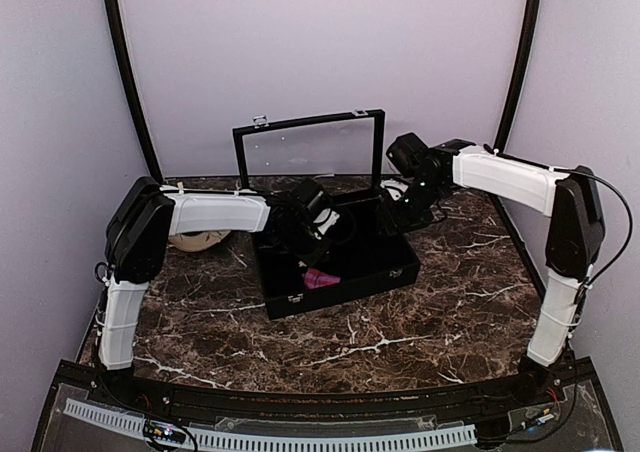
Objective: Roll the socks
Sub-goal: Place the sock in the storage box.
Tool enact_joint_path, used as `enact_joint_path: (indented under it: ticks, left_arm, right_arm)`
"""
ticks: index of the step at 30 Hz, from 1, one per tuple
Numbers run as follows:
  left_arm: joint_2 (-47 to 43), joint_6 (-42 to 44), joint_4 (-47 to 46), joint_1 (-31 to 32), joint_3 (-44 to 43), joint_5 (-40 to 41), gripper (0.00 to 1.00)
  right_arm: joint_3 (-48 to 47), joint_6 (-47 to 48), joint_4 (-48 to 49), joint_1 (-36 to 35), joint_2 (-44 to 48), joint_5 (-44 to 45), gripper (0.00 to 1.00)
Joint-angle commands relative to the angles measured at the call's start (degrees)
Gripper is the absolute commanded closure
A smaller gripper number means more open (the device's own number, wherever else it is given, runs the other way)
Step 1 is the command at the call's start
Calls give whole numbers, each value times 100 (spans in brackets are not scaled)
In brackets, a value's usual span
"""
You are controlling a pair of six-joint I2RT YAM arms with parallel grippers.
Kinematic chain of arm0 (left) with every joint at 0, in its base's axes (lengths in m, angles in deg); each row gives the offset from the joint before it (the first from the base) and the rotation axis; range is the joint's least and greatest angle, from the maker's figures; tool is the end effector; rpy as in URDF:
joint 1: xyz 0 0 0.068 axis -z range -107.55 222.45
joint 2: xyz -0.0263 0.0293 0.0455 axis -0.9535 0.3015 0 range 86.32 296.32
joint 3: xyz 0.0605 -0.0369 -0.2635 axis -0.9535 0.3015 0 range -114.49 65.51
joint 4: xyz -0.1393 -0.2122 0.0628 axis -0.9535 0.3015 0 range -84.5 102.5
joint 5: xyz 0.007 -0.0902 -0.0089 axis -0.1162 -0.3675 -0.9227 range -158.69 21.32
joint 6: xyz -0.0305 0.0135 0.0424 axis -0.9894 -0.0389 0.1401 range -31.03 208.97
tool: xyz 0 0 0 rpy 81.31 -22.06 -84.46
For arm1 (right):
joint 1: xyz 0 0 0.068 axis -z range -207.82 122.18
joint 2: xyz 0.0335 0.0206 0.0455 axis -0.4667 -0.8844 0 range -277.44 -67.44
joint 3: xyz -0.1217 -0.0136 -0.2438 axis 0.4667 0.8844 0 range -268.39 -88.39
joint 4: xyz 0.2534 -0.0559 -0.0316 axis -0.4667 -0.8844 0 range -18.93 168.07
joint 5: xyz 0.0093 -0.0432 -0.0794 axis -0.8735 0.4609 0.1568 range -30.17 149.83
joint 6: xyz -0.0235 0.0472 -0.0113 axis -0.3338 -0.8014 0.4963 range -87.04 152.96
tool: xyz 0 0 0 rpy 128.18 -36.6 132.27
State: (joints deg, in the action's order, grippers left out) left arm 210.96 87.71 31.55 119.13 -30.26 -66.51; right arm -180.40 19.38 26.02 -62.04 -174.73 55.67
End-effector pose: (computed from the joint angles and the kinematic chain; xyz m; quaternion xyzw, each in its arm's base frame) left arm 0.3280 -0.3458 0.1753 0.3627 0.8817 -0.1059 0.2827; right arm 0.3233 0.2230 0.2578 -0.1825 0.9627 0.1121 0.1651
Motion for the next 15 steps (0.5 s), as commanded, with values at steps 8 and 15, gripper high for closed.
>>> enact_joint_path:
  ticks: [8, 15]
  left_arm:
    - [427, -388, 660, -102, -390, -605, 100]
    - [559, -620, 852, -168, -534, -638, 85]
  right_arm:
    - [136, 124, -13, 134, 397, 100, 37]
    - [215, 197, -26, 169, 485, 100, 36]
